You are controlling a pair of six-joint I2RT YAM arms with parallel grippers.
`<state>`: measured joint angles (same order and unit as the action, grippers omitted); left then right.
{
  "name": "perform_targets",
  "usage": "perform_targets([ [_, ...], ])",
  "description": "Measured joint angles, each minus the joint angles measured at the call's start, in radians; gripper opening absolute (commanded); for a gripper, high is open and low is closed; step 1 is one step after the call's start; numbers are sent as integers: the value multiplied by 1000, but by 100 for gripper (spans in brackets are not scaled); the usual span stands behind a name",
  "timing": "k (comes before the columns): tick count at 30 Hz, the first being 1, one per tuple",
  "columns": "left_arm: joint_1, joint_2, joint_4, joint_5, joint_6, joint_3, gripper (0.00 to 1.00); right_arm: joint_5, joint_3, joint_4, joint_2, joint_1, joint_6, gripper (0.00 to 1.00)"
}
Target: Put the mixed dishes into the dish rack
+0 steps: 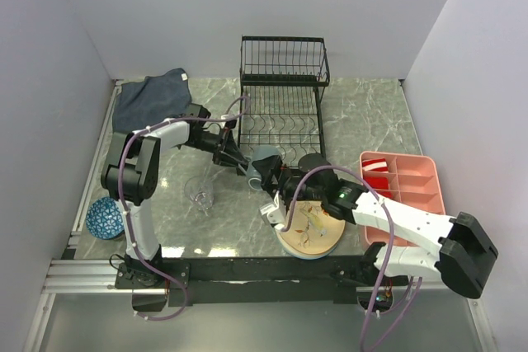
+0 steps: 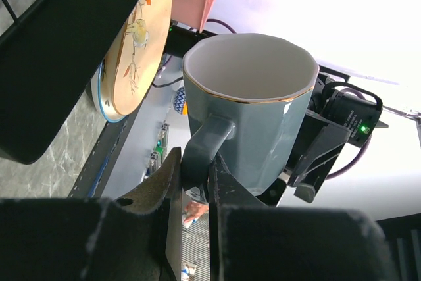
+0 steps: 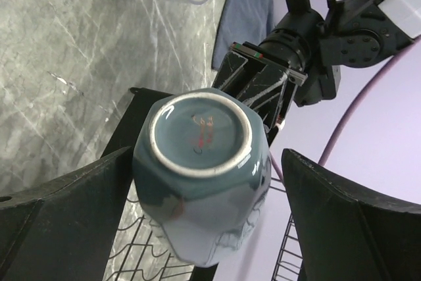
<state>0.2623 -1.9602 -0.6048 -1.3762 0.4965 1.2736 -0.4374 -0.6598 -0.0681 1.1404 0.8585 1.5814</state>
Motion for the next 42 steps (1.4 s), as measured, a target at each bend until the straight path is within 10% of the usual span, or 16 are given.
perform_targets([
  [7,7,0,15,0,18,0,1,21,0,-32,38,0,6,82],
  [11,7,0,23,6,26,0,3,37,-13,-22,48,1,-2,43],
  [13,5,0,25,5,36,0,13,43,-33,1,54,1,-19,33],
  [20,-24,0,-113,-31,-136,49,96,75,-49,14,66,-5,-124,28],
  [30,-116,113,-235,114,-322,105,96,110,-182,68,150,-77,-505,27],
  [42,-192,440,109,324,-166,-176,97,129,-365,-80,375,-242,-1012,28],
])
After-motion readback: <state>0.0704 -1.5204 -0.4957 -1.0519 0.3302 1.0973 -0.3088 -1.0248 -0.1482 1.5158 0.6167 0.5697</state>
